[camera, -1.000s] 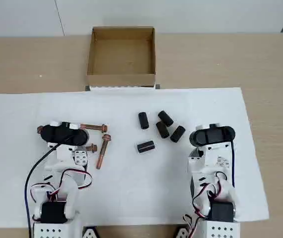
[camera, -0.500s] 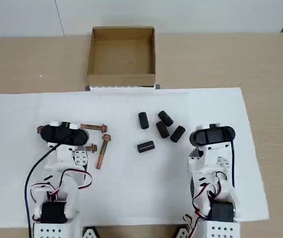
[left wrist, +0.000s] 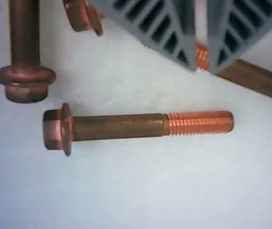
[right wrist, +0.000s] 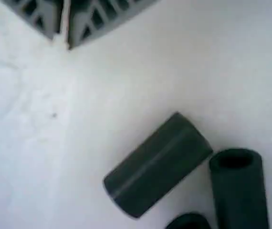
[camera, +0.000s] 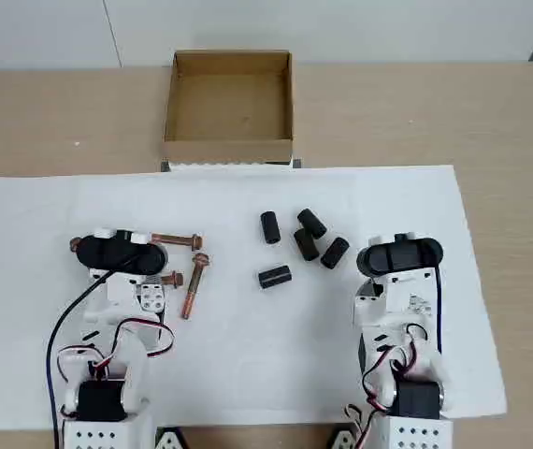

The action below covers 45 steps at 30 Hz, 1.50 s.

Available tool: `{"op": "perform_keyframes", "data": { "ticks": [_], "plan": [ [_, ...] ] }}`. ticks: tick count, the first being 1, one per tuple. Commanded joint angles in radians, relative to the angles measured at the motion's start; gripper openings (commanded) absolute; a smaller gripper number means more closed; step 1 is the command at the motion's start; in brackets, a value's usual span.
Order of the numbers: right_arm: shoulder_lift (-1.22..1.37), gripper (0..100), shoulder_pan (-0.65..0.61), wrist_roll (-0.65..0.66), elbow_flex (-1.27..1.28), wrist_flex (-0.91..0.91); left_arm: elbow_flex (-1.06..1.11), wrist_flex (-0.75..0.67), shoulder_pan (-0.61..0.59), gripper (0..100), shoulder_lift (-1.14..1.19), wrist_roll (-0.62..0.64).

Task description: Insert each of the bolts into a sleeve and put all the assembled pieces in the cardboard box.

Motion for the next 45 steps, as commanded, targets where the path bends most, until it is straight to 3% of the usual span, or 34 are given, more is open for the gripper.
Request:
{"op": "perform_keyframes", "data": {
  "ticks": [1, 26, 32, 37, 45],
  "plan": [
    [-0.018, 0.3, -0.005, -0.002, 0.006, -0.019, -0.004, 0.003, -0.006, 1, -0.011, -0.005],
    [-0.018, 0.3, -0.005, -0.002, 0.006, -0.019, -0.008, 0.000, 0.051, 1, -0.011, -0.006],
    [-0.018, 0.3, -0.005, -0.002, 0.006, -0.019, -0.131, 0.008, 0.052, 1, -0.005, -0.041],
    [-0.018, 0.3, -0.005, -0.002, 0.006, -0.019, -0.278, 0.129, 0.044, 1, -0.003, -0.114],
    [-0.018, 0.3, -0.005, -0.002, 0.006, -0.019, -0.430, 0.270, -0.104, 1, -0.003, -0.189]
  ]
}}
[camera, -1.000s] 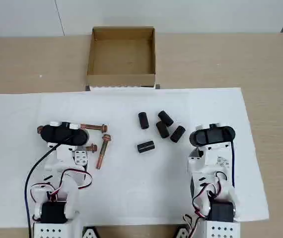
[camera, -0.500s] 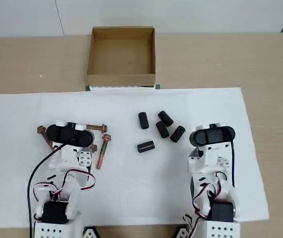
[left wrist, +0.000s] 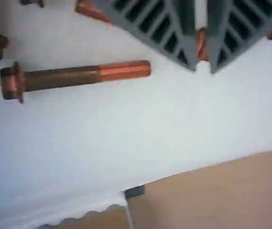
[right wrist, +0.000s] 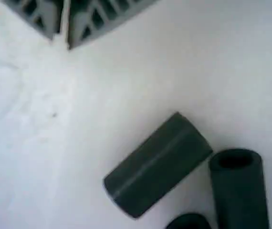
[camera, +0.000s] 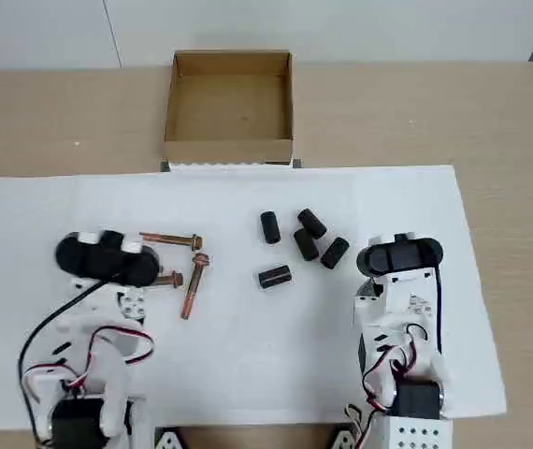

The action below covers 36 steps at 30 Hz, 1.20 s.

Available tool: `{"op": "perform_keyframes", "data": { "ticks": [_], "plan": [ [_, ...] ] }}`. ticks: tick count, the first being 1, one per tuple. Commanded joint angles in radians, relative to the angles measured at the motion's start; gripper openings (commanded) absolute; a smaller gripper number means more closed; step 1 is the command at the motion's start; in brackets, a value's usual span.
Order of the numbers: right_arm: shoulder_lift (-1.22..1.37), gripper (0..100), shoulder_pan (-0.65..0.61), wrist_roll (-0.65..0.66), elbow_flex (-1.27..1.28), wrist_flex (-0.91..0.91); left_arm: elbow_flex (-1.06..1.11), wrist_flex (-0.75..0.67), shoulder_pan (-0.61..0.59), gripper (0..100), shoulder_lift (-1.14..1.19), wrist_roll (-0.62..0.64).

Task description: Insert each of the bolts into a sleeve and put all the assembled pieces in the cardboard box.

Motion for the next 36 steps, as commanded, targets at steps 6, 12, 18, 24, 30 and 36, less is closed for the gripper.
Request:
{"op": "perform_keyframes", "data": {
  "ticks": [6, 12, 18, 24, 30, 36],
  "plan": [
    [-0.018, 0.3, -0.007, -0.002, 0.006, -0.019, -0.209, 0.155, -0.028, 1, 0.152, -0.006],
    [-0.018, 0.3, -0.007, -0.003, 0.006, -0.021, -0.447, 0.161, -0.028, 1, 0.506, 0.118],
    [-0.018, 0.3, -0.002, -0.008, 0.008, -0.019, -0.644, 0.204, -0.020, 1, 0.813, 0.276],
    [-0.008, 0.4, -0.039, -0.006, -0.118, 0.088, -0.661, 0.201, -0.025, 1, 0.927, 0.279],
    [-0.001, 0.4, -0.079, 0.025, -0.267, 0.219, -0.656, 0.206, -0.020, 1, 0.936, 0.264],
    [0.234, 0.4, -0.071, 0.086, -0.485, 0.219, -0.654, 0.209, -0.025, 1, 0.937, 0.164]
  ]
}}
